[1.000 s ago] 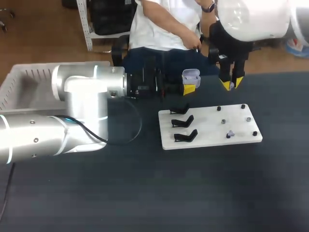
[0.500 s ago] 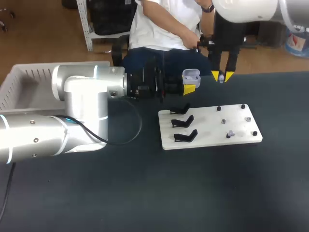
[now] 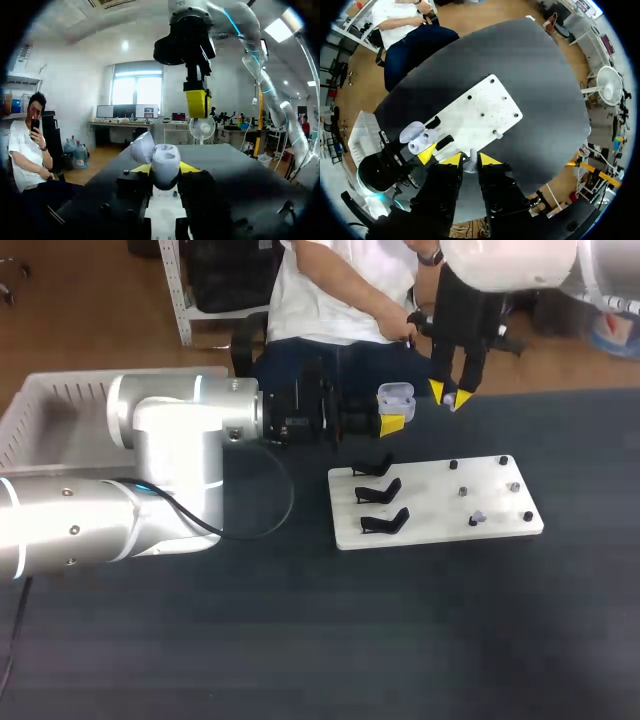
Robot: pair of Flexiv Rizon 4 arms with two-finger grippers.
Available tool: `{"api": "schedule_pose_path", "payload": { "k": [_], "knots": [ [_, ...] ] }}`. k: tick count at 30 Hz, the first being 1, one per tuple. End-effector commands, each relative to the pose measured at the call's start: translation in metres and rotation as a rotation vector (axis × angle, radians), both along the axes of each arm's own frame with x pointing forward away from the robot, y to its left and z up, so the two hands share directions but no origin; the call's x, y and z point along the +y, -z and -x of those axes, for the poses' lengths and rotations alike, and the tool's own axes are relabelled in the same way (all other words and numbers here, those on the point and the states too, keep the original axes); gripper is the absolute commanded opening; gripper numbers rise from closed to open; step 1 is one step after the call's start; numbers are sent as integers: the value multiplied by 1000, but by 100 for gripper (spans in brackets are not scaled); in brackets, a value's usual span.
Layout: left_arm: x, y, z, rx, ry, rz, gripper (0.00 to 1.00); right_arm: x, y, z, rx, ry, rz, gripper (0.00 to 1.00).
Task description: Pick up each earbud case from the left stands, insert the matching earbuds, close the lid, and place the case in the box.
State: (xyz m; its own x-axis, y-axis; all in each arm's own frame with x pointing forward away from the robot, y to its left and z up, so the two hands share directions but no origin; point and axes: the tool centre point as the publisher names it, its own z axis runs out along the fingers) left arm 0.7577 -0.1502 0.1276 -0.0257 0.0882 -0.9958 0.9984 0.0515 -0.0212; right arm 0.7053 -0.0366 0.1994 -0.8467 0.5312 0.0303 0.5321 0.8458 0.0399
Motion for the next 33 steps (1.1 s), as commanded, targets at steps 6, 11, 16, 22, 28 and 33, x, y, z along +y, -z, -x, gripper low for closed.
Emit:
{"api": "schedule_pose_path", "payload": {
  "k": [6,11,16,22,28,33],
  "knots": [
    [0,1,2,-5,-6,5,0,13,-2,-7,-34,-69,-10,0],
    [0,1,2,-5,-6,5,0,25,-4,-18,-77,-115,19,0],
    [0,1,2,-5,-6,5,0,35,-6,-26,-94,-154,31,0],
    [0,1,2,-5,-6,5,0,40,-6,-31,-104,-178,34,0],
    [0,1,2,-5,-6,5,0,48,-1,-35,-97,-194,39,0],
    [0,1,2,-5,-6,5,0,53,3,-39,-89,-207,42,0]
  ]
}}
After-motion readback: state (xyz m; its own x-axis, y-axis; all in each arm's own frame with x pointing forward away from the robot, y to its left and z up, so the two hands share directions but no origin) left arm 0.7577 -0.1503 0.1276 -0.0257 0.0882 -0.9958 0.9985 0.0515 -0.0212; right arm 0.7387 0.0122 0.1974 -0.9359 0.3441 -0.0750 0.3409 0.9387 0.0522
